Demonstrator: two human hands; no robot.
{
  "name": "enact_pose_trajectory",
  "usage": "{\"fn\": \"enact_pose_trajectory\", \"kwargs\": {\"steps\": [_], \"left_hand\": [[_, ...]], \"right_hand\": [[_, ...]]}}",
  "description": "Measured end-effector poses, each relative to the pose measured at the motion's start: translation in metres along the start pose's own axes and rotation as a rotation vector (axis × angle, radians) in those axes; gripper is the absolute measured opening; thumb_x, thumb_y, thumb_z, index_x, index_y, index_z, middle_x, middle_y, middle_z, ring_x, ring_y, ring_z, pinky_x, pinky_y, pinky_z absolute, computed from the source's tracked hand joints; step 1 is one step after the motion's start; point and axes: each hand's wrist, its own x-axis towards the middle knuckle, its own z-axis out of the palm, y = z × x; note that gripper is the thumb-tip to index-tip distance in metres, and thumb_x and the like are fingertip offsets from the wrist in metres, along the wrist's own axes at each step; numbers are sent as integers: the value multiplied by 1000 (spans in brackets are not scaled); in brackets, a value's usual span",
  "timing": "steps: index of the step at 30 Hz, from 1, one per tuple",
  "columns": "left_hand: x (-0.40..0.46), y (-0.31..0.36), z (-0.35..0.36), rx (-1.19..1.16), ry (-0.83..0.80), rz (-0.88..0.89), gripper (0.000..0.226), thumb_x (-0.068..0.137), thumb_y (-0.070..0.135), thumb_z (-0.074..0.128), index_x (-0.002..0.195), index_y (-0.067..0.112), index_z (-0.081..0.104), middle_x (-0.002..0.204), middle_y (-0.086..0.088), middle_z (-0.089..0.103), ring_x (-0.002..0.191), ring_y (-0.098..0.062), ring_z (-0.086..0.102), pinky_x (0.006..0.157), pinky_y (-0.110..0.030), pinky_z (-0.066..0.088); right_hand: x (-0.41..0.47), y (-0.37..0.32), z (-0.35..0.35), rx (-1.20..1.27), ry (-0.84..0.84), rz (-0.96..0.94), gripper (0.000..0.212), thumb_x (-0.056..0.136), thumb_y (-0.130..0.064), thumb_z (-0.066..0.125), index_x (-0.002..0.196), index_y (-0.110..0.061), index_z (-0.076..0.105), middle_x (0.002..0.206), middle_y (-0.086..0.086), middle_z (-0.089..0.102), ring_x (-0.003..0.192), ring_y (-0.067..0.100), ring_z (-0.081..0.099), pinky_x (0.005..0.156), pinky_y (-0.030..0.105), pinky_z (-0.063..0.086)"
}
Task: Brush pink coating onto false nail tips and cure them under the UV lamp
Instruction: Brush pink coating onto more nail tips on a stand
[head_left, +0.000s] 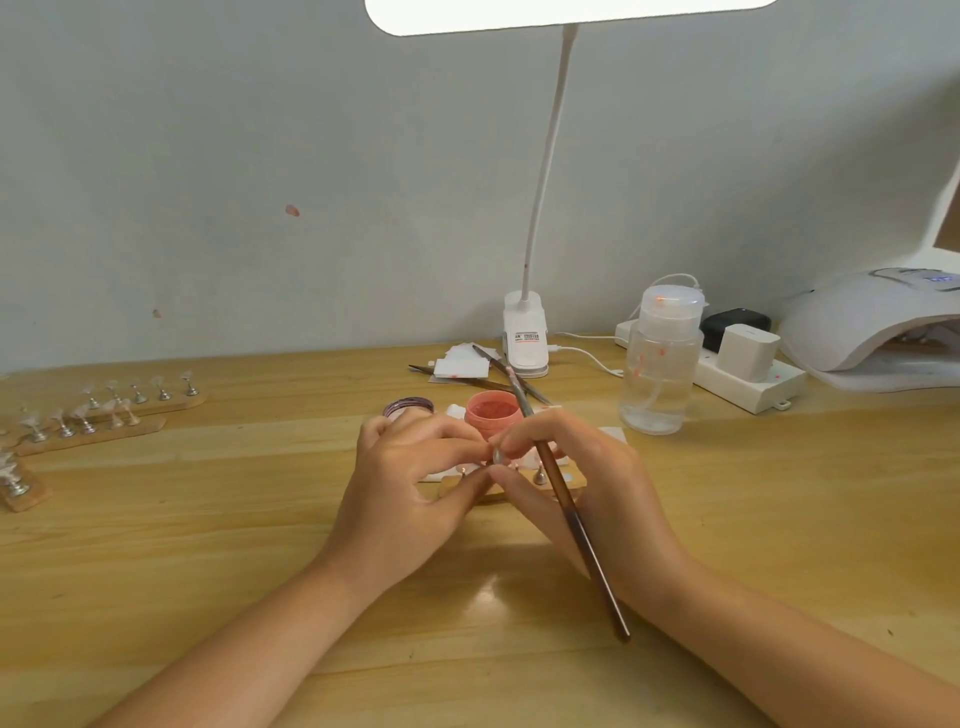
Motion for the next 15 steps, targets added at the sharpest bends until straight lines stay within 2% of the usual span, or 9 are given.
{"fn": "enact_pose_trajectory", "kwargs": {"steps": [3, 5, 6, 8, 9, 12, 14, 15], "left_hand": [[1, 1, 0, -20, 48, -14, 8, 72, 31, 67, 78, 27, 71, 84, 21, 61, 86, 3, 52, 80, -30, 32], [2, 1, 0, -63, 90, -52, 10, 72, 32, 68, 81, 35, 66, 84, 27, 61, 87, 10, 52, 81, -30, 32], [2, 0, 0, -85, 109, -84, 13, 71, 30, 71, 80, 38, 66, 81, 30, 61, 88, 13, 53, 83, -30, 33], [2, -1, -1, -125, 124, -140, 21, 68, 24, 73, 78, 42, 66, 74, 35, 59, 88, 18, 53, 85, -32, 34], [2, -1, -1, -139, 127, -166, 24, 68, 22, 74, 77, 43, 66, 72, 35, 58, 87, 18, 53, 85, -34, 35], [3, -1, -3, -175, 128, -236, 29, 69, 13, 77, 74, 41, 69, 68, 31, 62, 85, 11, 57, 87, -47, 41], [4, -1, -3, -196, 119, -271, 32, 70, 12, 76, 85, 38, 67, 75, 33, 64, 85, 3, 59, 89, -52, 41], [5, -1, -3, -200, 116, -279, 37, 70, 13, 76, 91, 40, 63, 78, 34, 63, 85, 1, 59, 89, -52, 41]], "right_hand": [[0, 2, -1, -30, 23, -6, 25, 79, -32, 71, 99, -28, 58, 94, -12, 66, 86, 1, 59, 77, 6, 41], [3, 0, -4, 6, 52, -1, 20, 84, -34, 61, 103, -27, 61, 99, -24, 60, 90, -2, 58, 77, 6, 41], [6, -1, -6, 59, 60, 23, 17, 88, -32, 53, 103, -32, 61, 97, -28, 60, 90, -3, 59, 76, 7, 43], [12, -2, -11, 184, 78, 94, 17, 92, -33, 45, 99, -38, 59, 83, -25, 64, 81, -6, 61, 71, 8, 45], [16, -2, -13, 236, 92, 149, 16, 92, -37, 44, 99, -36, 59, 72, -20, 64, 72, -7, 60, 68, 7, 44], [34, 1, -16, 263, 133, 346, 32, 86, -44, 43, 89, -25, 69, 52, -15, 56, 57, -5, 54, 62, 3, 39], [48, 7, -17, 159, 83, 387, 30, 92, -33, 47, 88, -16, 71, 50, -21, 55, 56, -10, 51, 57, 4, 36], [56, 11, -17, 117, 40, 397, 27, 93, -28, 50, 89, -12, 71, 50, -17, 55, 53, -10, 50, 54, 4, 36]]}}
